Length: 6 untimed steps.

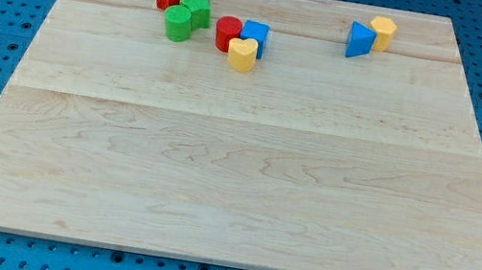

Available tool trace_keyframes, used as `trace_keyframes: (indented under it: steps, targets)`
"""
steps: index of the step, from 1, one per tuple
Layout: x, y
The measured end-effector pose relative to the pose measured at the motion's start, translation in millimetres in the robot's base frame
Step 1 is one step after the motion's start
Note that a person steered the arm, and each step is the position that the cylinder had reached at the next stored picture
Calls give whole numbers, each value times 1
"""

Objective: Place the red star into the red circle

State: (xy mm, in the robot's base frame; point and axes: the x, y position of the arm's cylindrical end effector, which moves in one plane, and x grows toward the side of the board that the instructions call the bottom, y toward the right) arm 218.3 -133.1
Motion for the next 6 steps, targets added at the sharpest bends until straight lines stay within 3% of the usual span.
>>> trace_keyframes:
  steps: [2,3,6]
  targets:
    - [66,8]
    - [77,20]
    - [78,-58]
